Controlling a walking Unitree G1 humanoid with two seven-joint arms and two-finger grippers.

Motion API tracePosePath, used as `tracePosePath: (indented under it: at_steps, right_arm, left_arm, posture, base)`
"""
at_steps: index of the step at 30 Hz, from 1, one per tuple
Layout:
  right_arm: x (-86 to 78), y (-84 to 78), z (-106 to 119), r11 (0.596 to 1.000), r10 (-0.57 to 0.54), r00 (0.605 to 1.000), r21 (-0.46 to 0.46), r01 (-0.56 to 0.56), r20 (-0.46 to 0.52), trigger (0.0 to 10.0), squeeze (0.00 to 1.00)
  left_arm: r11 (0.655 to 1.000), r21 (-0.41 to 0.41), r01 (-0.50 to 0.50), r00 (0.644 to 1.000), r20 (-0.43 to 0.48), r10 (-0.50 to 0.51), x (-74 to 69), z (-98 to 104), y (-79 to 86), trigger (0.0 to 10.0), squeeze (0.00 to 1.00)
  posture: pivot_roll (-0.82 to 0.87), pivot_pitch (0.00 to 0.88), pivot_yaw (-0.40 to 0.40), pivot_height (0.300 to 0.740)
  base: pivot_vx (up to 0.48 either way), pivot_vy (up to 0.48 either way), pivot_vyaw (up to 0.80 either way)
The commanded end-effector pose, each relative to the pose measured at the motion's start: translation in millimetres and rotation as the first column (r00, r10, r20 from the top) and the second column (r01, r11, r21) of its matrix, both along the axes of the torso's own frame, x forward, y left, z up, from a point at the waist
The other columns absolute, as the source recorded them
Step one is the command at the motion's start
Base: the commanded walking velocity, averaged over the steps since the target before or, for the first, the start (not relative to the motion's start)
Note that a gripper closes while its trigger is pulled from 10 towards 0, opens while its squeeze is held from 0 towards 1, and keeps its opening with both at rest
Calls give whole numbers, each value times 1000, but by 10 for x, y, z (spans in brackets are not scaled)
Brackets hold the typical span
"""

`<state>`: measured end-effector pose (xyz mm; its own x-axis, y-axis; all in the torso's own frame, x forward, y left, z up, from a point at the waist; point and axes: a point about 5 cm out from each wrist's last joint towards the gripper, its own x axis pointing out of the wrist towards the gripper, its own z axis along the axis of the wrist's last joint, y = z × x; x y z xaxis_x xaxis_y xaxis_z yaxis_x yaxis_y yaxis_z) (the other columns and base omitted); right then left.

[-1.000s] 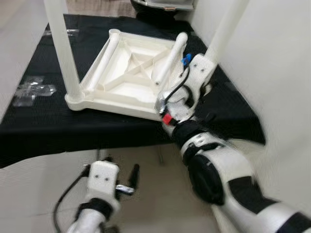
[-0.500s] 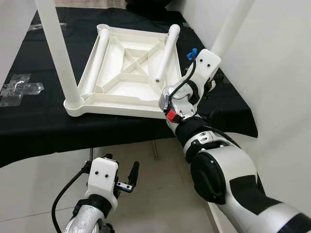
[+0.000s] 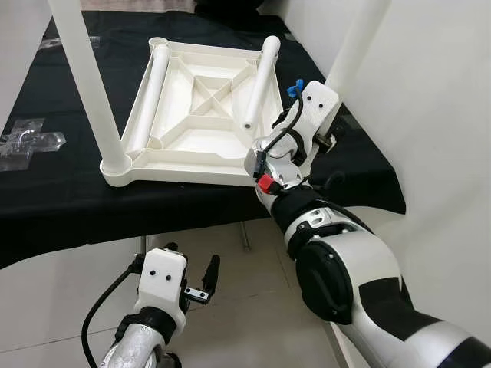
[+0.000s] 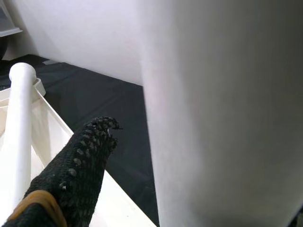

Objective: Building children table

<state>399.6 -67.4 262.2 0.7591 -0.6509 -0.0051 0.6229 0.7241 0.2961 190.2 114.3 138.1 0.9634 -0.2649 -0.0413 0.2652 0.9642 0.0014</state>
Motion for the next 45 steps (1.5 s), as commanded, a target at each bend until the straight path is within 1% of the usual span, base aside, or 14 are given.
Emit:
tracePosePath:
  at_steps: [1, 6, 9, 15, 21, 29, 31, 32, 34, 36, 37, 39, 44, 45]
  right_arm:
    - [3, -53, -45, 1000, -6, 1000, -12, 6, 1, 10000, 0]
    - [-4, -38, -103, 998, 44, 999, -42, -43, 21, 10000, 0]
    - [-16, -59, -165, 994, 68, 997, -90, -66, 26, 10000, 0]
    - [-29, -92, -219, 992, 73, 997, -100, -70, 27, 10000, 0]
    - [-107, -140, -334, 981, 127, 991, -157, -117, 51, 10000, 0]
    - [-218, -133, -432, 972, 174, 984, -169, -164, 45, 10000, 0]
    - [-283, -123, -489, 964, 220, 975, -164, -210, 45, 10000, 0]
    - [-283, -123, -489, 964, 220, 975, -164, -210, 45, 10000, 0]
    - [-341, -125, -543, 950, 275, 961, -166, -265, 38, 10000, 0]
    - [-375, -136, -572, 942, 302, 953, -161, -294, 30, 10000, 0]
    - [-375, -136, -572, 942, 302, 953, -161, -294, 30, 10000, 0]
    - [-447, -182, -629, 931, 334, 942, -162, -328, 10, 10000, 0]
    - [-504, -221, -663, 913, 371, 929, -186, -364, 4, 10000, 0]
    - [-534, -189, -690, 885, 433, 901, -192, -425, 3, 10000, 0]
  left_arm:
    - [1000, -1, 2, 1000, -27, -2, -17, -52, -6, 10000, 0]
    - [1000, -4, 6, 1000, -30, -6, -22, -58, -10, 10000, 0]
    - [1000, -7, 6, 999, -31, -7, -26, -61, -11, 10000, 0]
    - [1000, -8, 7, 999, -33, -7, -26, -64, -9, 10000, 0]
    - [1000, -8, 10, 999, -36, -11, -17, -79, -5, 10000, 0]
    - [1000, -9, 14, 999, -38, -14, -2, -82, -6, 10000, 0]
    - [1000, -7, 11, 999, -35, -12, 10, -82, -1, 10000, 0]
    - [1000, -7, 11, 999, -35, -12, 10, -82, -1, 10000, 0]
    - [1000, -4, 10, 999, -34, -10, 16, -82, 2, 10000, 0]
    - [1000, -4, 11, 999, -34, -11, 18, -84, 1, 10000, 0]
    - [1000, -4, 11, 999, -34, -11, 18, -84, 1, 10000, 0]
    - [1000, -5, 12, 999, -35, -12, 26, -88, 0, 10000, 0]
    - [1000, -7, 12, 999, -35, -12, 32, -92, -3, 10000, 0]
    - [1000, -7, 12, 999, -36, -12, 39, -96, -2, 10000, 0]
  posture:
    - [156, 152, -147, 740]
    - [152, 146, -141, 740]
    - [148, 143, -139, 740]
    - [144, 143, -136, 740]
    - [143, 130, -128, 740]
    - [141, 138, -126, 740]
    - [143, 134, -128, 740]
    - [143, 134, -128, 740]
    - [140, 135, -126, 740]
    - [136, 130, -129, 740]
    - [136, 130, -129, 740]
    - [130, 129, -128, 740]
    - [128, 126, -128, 740]
    - [124, 126, -124, 740]
  base:
    - [0, 0, 0]
    - [0, 0, 0]
    - [0, 0, 0]
    - [0, 0, 0]
    - [0, 0, 0]
    - [0, 0, 0]
    - [0, 0, 0]
    - [0, 0, 0]
    - [0, 0, 0]
    - [0, 0, 0]
    - [0, 0, 0]
    - [0, 0, 0]
    - [0, 0, 0]
    - [0, 0, 0]
